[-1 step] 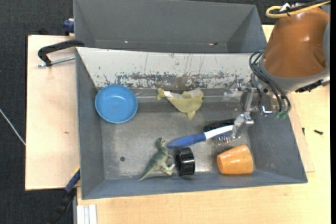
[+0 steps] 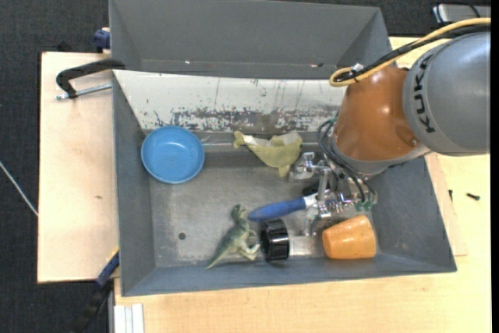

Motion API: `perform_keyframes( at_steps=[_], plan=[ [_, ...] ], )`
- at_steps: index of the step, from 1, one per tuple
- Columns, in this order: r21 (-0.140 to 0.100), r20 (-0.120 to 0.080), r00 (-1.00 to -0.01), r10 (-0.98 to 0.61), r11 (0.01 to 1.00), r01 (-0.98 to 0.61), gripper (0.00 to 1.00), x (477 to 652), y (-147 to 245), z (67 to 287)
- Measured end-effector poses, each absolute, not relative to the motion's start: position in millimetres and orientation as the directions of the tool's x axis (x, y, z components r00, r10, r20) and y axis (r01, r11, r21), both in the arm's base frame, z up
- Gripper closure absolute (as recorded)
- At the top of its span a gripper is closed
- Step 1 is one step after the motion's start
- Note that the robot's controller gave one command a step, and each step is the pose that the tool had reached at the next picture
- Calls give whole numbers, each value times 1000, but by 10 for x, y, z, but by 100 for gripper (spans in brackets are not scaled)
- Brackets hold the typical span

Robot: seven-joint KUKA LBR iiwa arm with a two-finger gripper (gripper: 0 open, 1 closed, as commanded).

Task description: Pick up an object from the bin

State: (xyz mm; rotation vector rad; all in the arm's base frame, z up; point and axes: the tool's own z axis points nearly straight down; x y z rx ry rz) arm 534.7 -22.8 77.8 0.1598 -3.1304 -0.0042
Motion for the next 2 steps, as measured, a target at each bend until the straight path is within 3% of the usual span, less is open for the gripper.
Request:
perform_keyframes(
  at_steps=[1,2],
  plan=[
    [1,-1,-995,-100,995,-100,100,5369,-240,824],
    [-1,-14,-993,-118,993,-118,100,5332,-90,2460]
  ],
)
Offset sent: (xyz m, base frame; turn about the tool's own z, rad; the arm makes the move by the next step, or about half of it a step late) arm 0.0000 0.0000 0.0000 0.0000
